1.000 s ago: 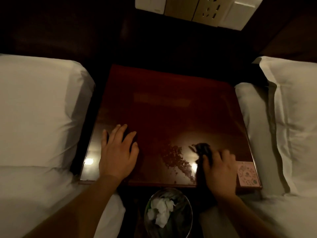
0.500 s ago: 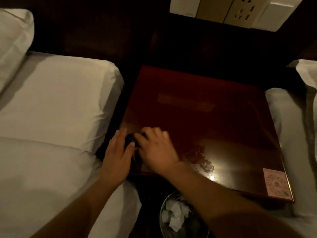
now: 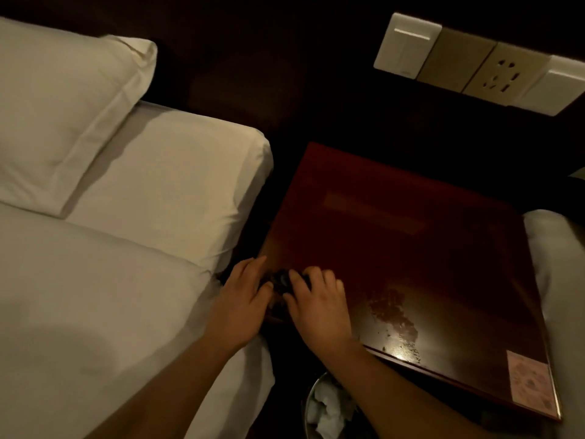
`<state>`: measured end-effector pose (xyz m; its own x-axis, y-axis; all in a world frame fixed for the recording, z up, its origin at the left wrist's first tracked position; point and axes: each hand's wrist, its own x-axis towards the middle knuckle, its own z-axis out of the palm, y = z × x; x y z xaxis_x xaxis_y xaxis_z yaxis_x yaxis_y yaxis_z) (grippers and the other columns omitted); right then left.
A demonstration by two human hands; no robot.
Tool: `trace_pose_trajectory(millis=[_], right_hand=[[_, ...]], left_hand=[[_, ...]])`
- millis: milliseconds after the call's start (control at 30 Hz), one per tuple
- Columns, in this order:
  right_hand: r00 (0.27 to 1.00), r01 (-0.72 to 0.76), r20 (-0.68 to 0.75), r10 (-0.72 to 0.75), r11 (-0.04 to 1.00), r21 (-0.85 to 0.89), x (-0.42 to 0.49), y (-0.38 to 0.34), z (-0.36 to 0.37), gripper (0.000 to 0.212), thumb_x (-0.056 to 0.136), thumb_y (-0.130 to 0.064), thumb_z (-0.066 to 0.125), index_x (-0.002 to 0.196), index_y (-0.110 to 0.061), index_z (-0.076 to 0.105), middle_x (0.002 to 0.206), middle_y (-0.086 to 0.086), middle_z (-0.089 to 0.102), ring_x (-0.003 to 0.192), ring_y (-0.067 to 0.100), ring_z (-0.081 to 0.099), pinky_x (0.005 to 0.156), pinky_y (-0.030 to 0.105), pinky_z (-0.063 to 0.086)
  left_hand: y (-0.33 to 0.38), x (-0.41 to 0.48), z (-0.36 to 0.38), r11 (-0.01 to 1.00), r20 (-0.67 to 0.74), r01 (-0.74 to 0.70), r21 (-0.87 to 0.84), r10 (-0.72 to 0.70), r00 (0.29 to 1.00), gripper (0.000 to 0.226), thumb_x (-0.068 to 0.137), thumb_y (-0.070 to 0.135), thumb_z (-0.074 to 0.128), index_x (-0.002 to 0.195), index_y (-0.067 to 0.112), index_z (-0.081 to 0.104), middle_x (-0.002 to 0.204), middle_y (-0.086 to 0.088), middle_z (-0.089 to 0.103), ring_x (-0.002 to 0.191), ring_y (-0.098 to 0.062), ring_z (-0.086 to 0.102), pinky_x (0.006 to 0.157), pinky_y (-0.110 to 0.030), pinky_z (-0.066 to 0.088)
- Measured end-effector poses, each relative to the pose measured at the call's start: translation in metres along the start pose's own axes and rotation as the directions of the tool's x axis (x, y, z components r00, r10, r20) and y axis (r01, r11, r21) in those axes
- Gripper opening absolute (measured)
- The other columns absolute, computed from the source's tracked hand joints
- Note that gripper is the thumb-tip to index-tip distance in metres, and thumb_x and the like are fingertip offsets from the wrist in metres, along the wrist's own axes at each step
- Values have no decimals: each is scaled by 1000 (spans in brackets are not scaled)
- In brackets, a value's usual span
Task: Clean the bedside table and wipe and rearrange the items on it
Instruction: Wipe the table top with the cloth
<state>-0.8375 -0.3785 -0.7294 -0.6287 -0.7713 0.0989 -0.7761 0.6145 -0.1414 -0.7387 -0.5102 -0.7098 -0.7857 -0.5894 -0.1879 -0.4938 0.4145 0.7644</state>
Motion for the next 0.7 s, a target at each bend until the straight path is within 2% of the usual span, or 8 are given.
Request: trace_pose_trajectory(millis=[133,233,300,333,400,467,567,700], right_hand=[[956,184,218,-194,981,66,-5,2,-18,40,85,-37,58,120,-17,62,102,8,58,89,29,57,69,38,50],[923,44,365,-122,976,214,-4,-7,-39,36,88,-40,53,120,-26,59,103,2,56,94,22,54,71,33,48],[924,-19,370,-92,958,285,-1,-21,-54,30,87,-42,56,113,-30,62,98,-2,55,86,17,54,68,29,46],[924,-23,369,-99,950,313,0,-32,-60,27,85,-42,57,109,-29,64,95,-3,55,81,15,54,66,29,46],[922,-10,360,-140,923,385,2,-55,-72,25,83,-40,59,105,-30,66,91,-5,55,78,13,54,66,29,47],[920,1,349,-180,889,457,3,-81,-81,25,82,-37,62,107,-32,67,93,-7,58,79,12,56,67,29,49],[918,12,329,-223,843,537,4,-124,-92,22,81,-34,65,102,-30,69,93,-6,63,80,11,60,70,33,54],[902,57,313,-297,800,597,3,-185,-99,14,77,-34,66,91,-30,69,85,-9,66,76,9,62,68,37,55]], left_hand=[[-3,-25,-14,996,-55,41,-76,-46,997,47,100,26,48,146,27,41,145,4,43,128,-12,46,105,-30,38],[-8,-54,-31,994,-122,69,-87,-79,989,47,101,28,49,146,33,40,140,14,44,119,4,40,97,-21,33],[-13,-77,-49,994,-174,88,-71,-99,980,47,100,28,51,145,36,40,135,18,44,110,14,38,94,-19,31],[-17,-88,-59,992,-200,107,-68,-119,973,47,99,28,52,145,36,41,134,19,43,101,20,40,92,-19,32],[-24,-111,-80,985,-264,159,-74,-173,949,47,99,28,53,144,36,42,135,17,44,97,25,41,89,-21,33],[-33,-132,-100,974,-322,214,-73,-227,919,47,99,27,52,145,33,42,141,11,46,108,17,41,96,-23,31],[-47,-160,-129,950,-369,308,-45,-303,879,50,99,29,52,147,32,39,148,4,43,132,-12,41,104,-28,33],[-72,-201,-170,895,-413,436,97,-362,836,59,97,44,46,152,26,34,157,-6,35,144,-24,31,116,-43,30]])
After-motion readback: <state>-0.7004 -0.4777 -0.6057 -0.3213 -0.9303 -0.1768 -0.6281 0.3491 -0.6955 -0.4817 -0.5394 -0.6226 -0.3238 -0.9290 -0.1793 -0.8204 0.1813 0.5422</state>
